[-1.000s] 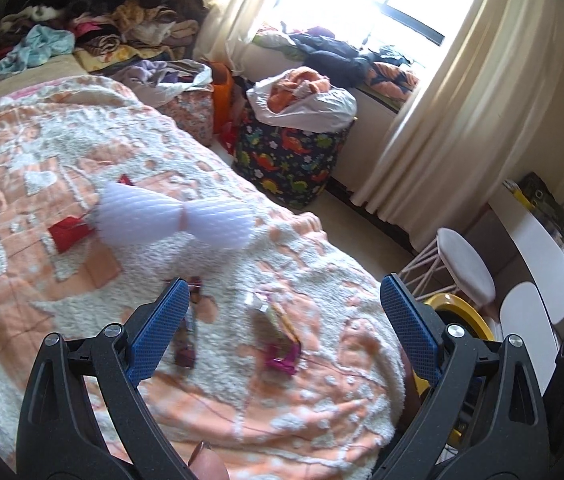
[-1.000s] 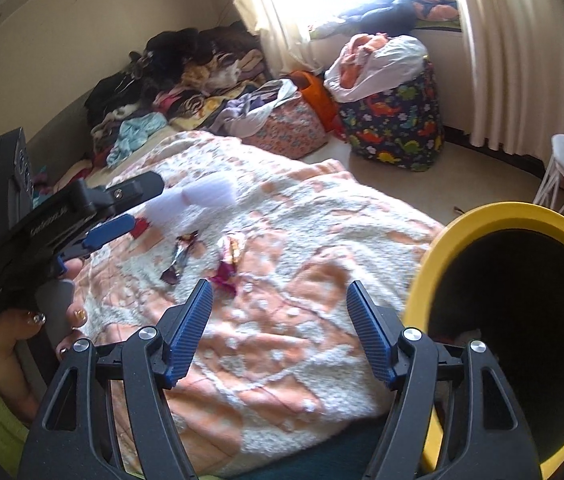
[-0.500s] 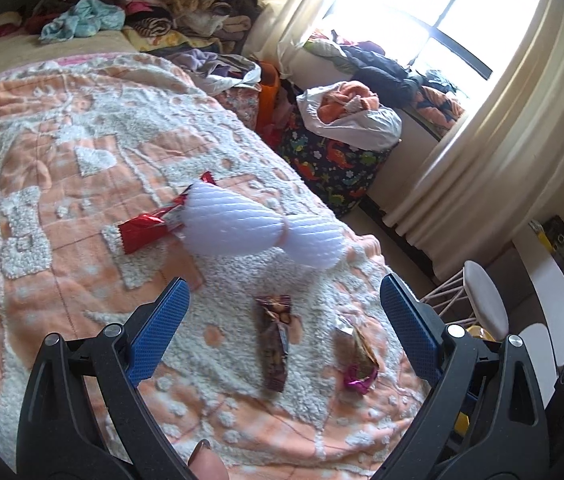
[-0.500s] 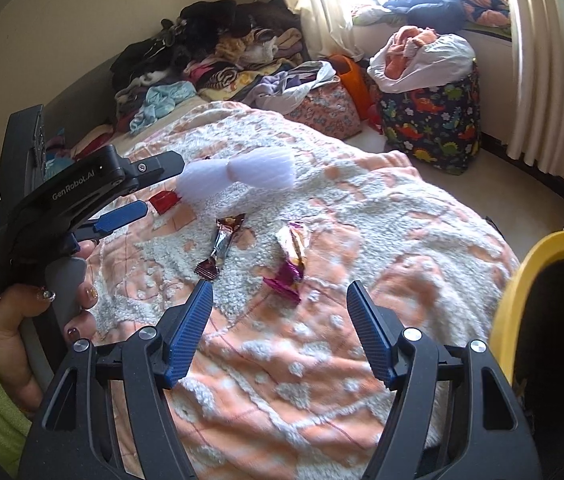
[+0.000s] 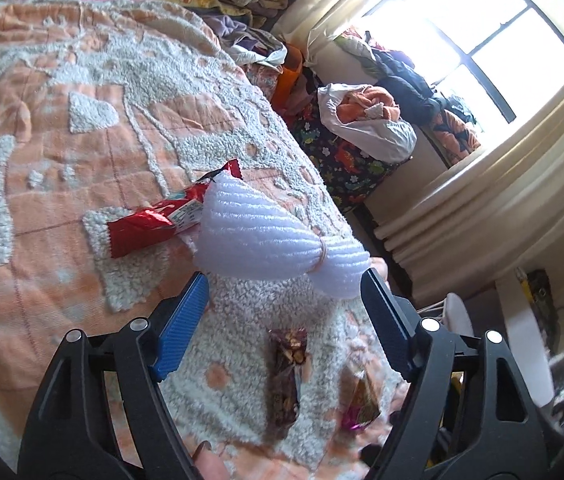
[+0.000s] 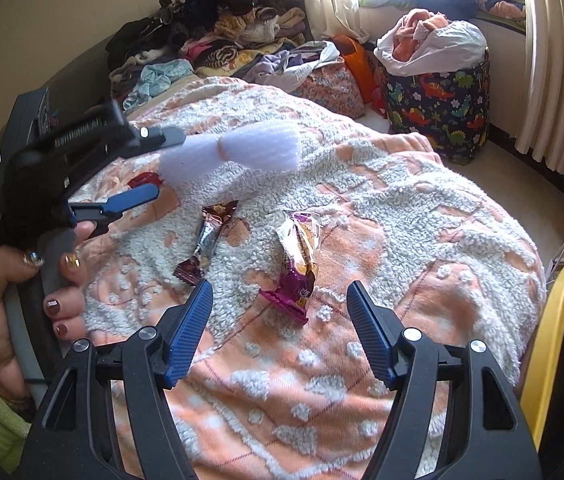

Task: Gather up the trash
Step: 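Move both tools back over the bed toward the candy wrappers, then grasp the white foam net with the left tool while the right tool grasps the purple-yellow wrapper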

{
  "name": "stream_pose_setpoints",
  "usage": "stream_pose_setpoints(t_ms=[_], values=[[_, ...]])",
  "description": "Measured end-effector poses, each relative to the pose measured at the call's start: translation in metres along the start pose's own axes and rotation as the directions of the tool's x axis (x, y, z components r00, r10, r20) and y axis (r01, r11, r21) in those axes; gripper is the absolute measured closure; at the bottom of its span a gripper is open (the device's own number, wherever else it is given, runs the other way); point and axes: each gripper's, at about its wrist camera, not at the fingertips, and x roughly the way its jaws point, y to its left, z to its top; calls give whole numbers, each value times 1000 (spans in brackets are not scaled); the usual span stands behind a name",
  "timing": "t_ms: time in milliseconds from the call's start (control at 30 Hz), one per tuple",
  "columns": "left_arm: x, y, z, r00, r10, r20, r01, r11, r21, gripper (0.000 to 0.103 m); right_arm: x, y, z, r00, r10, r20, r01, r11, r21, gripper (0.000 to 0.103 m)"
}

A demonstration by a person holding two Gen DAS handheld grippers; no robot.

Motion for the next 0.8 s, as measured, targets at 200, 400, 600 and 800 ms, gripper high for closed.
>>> stream_pose_setpoints(t_ms=[200, 400, 600, 800], values=[[18, 10, 10, 999, -41, -23, 38, 992, -124, 33, 20, -1, 8, 1000, 13, -26, -13, 1000, 5, 36], [31, 23, 13, 998, -54, -40, 44, 972, -233, 33, 36, -3, 11, 998, 19, -54, -19, 1000, 1, 58], [37, 28, 17, 999, -38, -30, 28, 960, -280, 55, 31, -11, 6, 999, 26, -43, -25, 999, 24, 80], [30, 21, 13, 999, -37, -26, 31, 975, -218, 76, 17, -16, -2, 999, 44, -20, -43, 998, 45, 82]])
